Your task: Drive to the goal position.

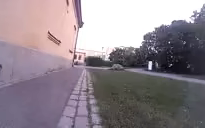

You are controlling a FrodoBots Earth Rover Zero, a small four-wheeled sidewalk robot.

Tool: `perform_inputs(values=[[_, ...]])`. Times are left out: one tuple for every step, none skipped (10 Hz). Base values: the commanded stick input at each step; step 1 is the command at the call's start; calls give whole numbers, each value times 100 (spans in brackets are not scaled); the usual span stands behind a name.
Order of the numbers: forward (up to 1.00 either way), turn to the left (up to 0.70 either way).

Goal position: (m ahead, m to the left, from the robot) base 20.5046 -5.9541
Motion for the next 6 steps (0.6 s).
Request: perform_inputs(values=[[0,0],[0,0],[0,0],[0,0],[4,0],[50,0]])
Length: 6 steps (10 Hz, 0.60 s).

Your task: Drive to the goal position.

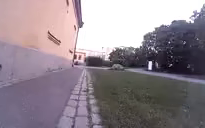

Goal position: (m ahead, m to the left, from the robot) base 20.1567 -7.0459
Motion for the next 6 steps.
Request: perform_inputs(values=[[50,0],[50,0],[50,0],[50,0],[50,0],[50,0]])
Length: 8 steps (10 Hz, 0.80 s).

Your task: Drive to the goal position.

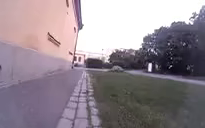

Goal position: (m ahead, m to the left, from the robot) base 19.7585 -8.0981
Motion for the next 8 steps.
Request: perform_inputs(values=[[50,0],[50,0],[50,0],[50,0],[50,0],[50,0],[50,0],[50,0]])
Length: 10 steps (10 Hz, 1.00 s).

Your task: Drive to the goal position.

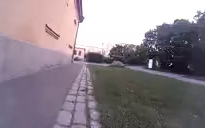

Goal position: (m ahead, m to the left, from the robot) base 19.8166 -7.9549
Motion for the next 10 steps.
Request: perform_inputs(values=[[50,0],[50,0],[50,0],[50,0],[50,0],[50,0],[50,0],[50,0],[50,0],[50,0]])
